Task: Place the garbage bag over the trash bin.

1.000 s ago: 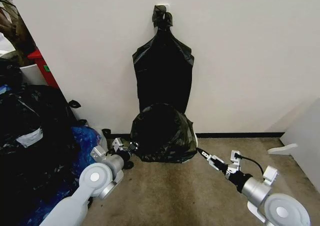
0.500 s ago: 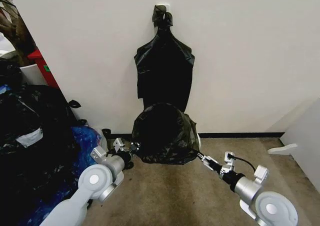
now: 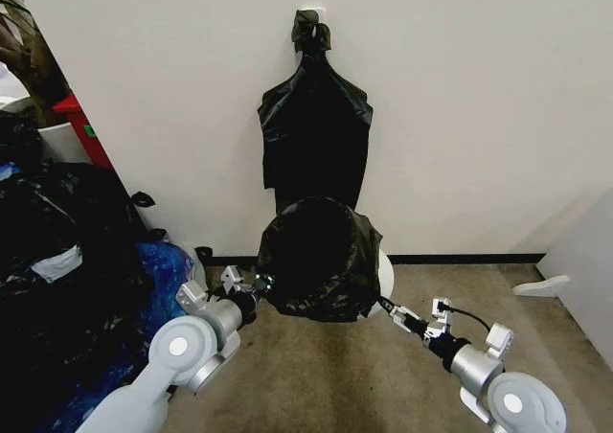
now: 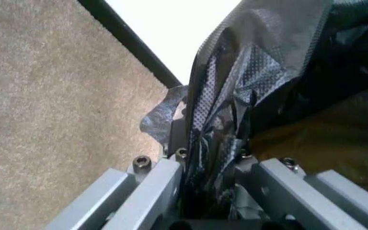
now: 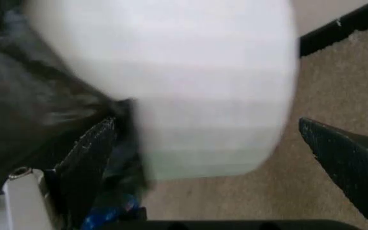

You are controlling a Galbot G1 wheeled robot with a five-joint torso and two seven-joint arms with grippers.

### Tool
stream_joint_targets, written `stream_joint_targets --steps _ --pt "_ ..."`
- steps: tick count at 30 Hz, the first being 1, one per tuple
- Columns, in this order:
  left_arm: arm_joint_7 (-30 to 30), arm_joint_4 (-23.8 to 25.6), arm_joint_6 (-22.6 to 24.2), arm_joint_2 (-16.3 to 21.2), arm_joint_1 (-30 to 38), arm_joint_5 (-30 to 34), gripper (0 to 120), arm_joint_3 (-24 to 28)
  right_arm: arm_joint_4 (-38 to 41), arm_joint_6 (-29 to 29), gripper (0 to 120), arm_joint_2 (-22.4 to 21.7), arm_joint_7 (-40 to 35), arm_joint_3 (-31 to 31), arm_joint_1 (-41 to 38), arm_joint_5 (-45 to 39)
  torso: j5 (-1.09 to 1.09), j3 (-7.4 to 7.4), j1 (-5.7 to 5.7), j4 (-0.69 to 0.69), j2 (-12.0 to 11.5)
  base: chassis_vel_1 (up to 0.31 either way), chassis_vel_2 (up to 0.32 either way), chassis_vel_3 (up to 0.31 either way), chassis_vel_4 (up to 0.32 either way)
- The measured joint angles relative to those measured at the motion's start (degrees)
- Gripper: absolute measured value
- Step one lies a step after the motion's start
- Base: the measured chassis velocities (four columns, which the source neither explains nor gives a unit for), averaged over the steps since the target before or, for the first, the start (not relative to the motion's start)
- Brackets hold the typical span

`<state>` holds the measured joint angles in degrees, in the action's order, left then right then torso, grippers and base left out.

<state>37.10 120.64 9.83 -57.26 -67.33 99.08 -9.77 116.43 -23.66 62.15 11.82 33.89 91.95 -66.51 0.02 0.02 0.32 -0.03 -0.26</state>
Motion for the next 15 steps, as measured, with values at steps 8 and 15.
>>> stream_joint_targets --steps 8,15 --pt "1.7 -1.6 0.7 -0.4 1.2 -2.3 1 0.9 1.2 8.1 100 -1.3 14.8 1.6 7.5 10.9 -0.01 0.0 0.0 -0.01 0.0 0.0 0.0 0.0 0.0" --pt "2.6 -2.5 4.2 0.3 1.3 -14.7 1 3.0 2.2 14.1 100 0.2 16.0 4.3 11.2 16.5 0.0 0.0 0.0 0.01 0.0 0.0 0.0 0.0 0.0"
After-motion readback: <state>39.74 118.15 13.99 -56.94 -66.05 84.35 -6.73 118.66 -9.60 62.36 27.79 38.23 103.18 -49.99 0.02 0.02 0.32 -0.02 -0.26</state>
